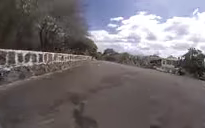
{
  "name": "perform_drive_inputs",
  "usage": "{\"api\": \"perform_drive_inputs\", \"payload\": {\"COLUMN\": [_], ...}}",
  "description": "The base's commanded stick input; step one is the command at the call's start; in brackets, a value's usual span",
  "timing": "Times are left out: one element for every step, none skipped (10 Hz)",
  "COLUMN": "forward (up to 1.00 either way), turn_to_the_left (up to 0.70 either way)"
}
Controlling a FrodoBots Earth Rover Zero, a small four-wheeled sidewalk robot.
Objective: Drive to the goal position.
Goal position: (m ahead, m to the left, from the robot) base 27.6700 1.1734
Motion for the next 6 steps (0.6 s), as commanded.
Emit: {"api": "perform_drive_inputs", "payload": {"forward": [0.85,0.85,0.85,0.85,0.85,0.85], "turn_to_the_left": [0.03,0.03,0.03,0.03,0.03,0.01]}}
